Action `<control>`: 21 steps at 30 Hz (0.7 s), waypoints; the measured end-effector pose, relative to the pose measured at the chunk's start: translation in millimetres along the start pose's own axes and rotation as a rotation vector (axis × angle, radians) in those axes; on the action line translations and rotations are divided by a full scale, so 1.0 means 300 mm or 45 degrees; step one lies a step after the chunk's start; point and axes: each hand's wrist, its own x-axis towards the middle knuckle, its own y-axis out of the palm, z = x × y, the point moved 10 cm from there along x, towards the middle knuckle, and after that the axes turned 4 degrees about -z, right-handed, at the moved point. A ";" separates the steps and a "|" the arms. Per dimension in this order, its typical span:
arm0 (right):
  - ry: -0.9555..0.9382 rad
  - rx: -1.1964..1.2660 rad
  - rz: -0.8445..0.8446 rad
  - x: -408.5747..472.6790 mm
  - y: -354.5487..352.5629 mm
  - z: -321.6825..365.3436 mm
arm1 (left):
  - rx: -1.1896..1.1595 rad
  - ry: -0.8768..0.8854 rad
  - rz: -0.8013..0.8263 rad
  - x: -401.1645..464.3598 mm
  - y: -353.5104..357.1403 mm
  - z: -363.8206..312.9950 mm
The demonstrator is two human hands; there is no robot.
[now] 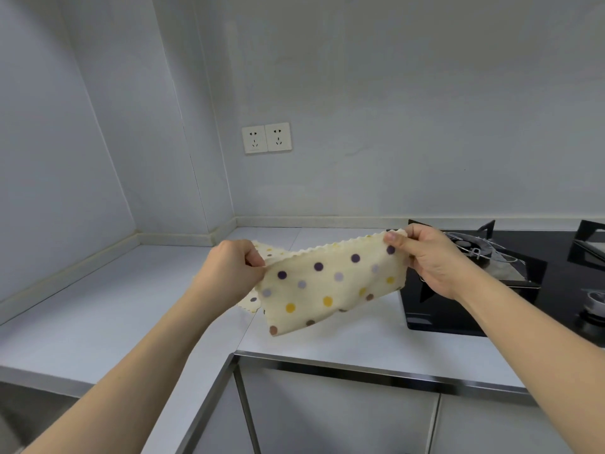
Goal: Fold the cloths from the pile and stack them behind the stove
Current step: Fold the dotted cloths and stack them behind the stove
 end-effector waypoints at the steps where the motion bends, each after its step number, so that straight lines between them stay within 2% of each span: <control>1: 0.002 -0.006 0.013 -0.001 -0.004 -0.002 | -0.020 -0.010 -0.010 0.003 -0.002 0.009; 3: 0.008 -0.026 0.028 -0.002 -0.008 -0.012 | -0.087 -0.024 0.019 0.006 0.002 0.021; 7: 0.042 -0.038 -0.078 0.013 -0.024 -0.049 | -0.259 -0.084 0.295 -0.010 0.076 0.039; 10: 0.002 -0.433 -0.215 0.032 -0.036 -0.051 | -0.312 -0.130 0.434 -0.023 0.128 0.049; 13: -0.151 -0.782 -0.261 0.053 -0.018 -0.026 | -0.434 -0.224 0.512 -0.029 0.169 0.070; 17: -0.360 -1.332 -0.172 0.093 0.059 -0.032 | -0.505 -0.330 0.553 -0.013 0.229 0.134; 21: -0.439 -1.619 0.002 0.197 0.165 -0.111 | -0.487 -0.422 0.537 0.024 0.307 0.237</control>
